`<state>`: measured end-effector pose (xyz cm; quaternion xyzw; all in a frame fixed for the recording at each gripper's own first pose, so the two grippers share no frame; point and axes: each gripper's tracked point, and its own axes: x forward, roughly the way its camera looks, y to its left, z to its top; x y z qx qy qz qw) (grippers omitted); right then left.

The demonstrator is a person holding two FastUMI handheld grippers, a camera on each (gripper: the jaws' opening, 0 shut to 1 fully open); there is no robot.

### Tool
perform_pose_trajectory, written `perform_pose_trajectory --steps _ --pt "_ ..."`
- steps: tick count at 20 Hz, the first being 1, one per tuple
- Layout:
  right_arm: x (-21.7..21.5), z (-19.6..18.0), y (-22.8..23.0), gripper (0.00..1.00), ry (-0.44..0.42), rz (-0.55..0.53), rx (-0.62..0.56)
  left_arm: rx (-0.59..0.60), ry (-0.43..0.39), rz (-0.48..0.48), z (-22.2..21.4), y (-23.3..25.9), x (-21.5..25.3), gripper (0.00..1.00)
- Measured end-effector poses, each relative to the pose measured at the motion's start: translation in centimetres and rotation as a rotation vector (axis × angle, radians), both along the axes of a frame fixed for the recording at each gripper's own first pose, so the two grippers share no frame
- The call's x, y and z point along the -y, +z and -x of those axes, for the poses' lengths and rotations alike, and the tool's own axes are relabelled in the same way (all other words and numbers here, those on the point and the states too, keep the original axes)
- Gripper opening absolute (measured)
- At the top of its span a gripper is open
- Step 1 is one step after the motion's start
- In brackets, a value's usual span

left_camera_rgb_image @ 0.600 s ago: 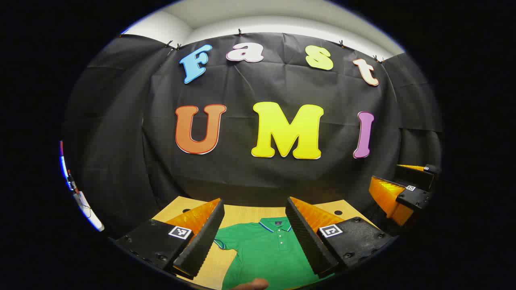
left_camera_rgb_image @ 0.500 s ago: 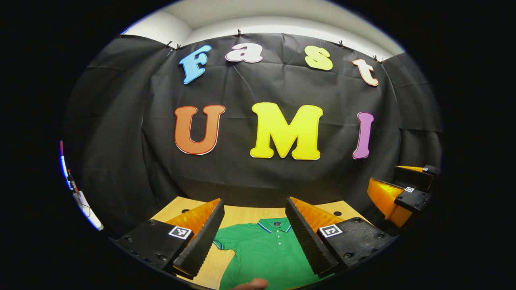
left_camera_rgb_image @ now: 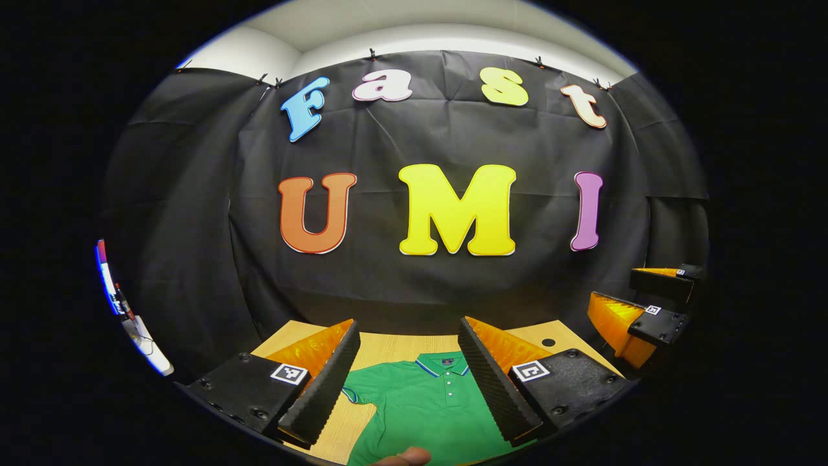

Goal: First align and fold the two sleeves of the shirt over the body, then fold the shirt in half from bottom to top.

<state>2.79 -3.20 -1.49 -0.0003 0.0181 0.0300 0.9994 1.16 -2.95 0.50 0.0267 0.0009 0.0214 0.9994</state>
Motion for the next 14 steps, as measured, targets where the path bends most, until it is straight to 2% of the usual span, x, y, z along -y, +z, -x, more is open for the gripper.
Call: perform_pose_trajectory --steps 4,6,8,10,14 --pt "1.5 -1.8 -1.5 0.95 0.008 -0.023 -0.031 -0.01 0.014 -0.003 -0.4 0.0 1.1 0.99" --pt "2.6 -3.4 -3.7 0.96 -0.002 -0.033 -0.078 -0.011 0.024 -0.003 -0.3 0.0 1.4 0.99" --pt "3.8 -5.5 -7.2 0.95 -0.001 -0.049 -0.148 -0.019 0.04 -0.003 -0.3 -0.1 1.5 0.99" --pt "6.7 -9.8 -14.1 0.96 -0.041 -0.051 -0.288 -0.028 0.064 0.002 -0.2 -0.2 1.7 0.99" --pt "10.5 -14.0 -24.3 0.95 -0.093 -0.044 -0.491 -0.052 0.121 0.029 0.3 -1.1 1.6 0.99"
